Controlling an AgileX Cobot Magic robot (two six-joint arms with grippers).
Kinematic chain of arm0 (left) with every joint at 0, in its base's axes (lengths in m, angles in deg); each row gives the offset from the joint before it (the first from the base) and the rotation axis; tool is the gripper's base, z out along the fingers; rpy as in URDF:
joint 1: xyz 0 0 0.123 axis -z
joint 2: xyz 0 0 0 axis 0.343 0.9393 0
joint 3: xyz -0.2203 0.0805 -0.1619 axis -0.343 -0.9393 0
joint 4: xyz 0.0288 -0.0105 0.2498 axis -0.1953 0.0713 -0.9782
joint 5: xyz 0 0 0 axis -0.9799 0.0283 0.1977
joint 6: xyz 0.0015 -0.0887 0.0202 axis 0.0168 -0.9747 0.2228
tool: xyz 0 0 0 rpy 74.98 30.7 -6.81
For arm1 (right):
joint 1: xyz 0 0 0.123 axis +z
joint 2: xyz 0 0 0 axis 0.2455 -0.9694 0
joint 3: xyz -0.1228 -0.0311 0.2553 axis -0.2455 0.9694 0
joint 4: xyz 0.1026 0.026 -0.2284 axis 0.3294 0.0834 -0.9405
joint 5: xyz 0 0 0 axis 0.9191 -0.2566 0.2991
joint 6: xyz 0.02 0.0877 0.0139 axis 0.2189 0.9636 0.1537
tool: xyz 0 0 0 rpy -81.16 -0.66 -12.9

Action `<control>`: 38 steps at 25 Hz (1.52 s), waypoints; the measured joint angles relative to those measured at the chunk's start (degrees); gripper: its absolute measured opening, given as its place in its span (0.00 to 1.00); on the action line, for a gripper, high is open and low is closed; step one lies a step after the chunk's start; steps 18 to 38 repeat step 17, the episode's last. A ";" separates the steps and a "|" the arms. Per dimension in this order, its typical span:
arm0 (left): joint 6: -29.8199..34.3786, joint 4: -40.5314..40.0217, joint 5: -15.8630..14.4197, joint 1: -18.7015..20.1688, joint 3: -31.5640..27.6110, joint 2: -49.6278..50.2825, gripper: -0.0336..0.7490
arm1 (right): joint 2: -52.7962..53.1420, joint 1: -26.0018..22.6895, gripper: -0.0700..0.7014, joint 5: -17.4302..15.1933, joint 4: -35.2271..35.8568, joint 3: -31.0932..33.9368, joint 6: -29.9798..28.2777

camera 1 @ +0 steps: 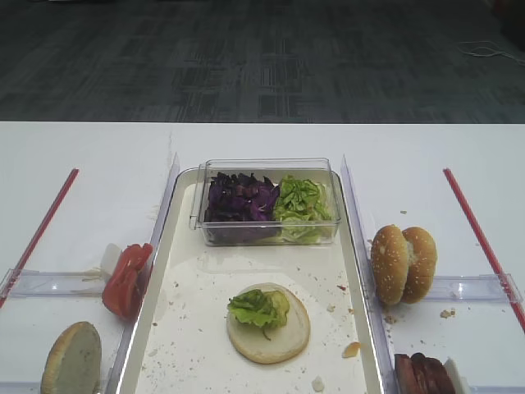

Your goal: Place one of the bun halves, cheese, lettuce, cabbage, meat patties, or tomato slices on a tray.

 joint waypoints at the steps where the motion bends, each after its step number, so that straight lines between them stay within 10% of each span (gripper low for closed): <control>1: 0.00 0.00 0.00 0.00 0.00 0.00 0.67 | 0.00 0.00 0.86 0.00 0.00 0.00 0.00; 38: 0.00 0.00 0.00 0.00 0.00 0.00 0.67 | 0.00 0.00 0.86 0.00 0.00 0.00 0.00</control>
